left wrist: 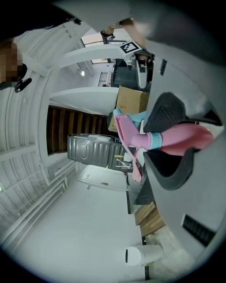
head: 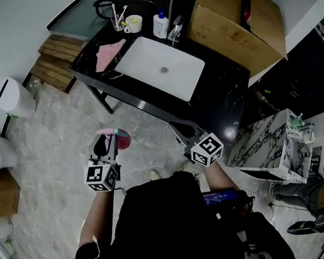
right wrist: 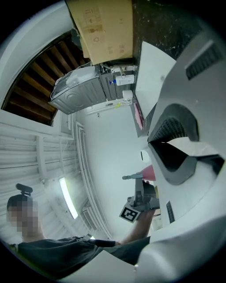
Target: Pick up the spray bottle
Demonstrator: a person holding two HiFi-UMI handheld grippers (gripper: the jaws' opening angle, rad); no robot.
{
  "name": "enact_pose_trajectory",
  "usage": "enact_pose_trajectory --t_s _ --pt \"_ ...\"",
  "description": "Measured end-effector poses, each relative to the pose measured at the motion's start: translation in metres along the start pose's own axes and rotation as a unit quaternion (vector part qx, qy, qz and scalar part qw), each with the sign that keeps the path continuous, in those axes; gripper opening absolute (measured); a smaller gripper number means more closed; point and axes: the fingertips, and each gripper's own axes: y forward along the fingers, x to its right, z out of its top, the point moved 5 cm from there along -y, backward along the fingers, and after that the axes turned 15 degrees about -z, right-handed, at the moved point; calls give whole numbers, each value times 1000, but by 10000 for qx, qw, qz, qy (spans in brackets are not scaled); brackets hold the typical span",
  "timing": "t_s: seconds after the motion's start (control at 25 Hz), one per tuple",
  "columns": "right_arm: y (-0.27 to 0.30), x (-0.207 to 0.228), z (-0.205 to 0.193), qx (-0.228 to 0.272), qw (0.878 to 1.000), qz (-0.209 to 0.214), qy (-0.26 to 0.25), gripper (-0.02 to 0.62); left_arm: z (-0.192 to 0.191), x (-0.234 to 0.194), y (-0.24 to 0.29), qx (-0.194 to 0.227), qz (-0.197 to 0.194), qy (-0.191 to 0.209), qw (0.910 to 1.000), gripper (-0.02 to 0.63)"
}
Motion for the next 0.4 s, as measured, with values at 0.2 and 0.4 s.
enact_pose_trajectory --t_s 0.2,0.4 --pt "-2 -10 -5 -53 10000 59 46 26 -1 3 -9 -58 15 -42 10000 137" --pt "-15 -22 -12 -152 9998 31 125 26 -8 12 -22 -175 -46 -105 9998 137"
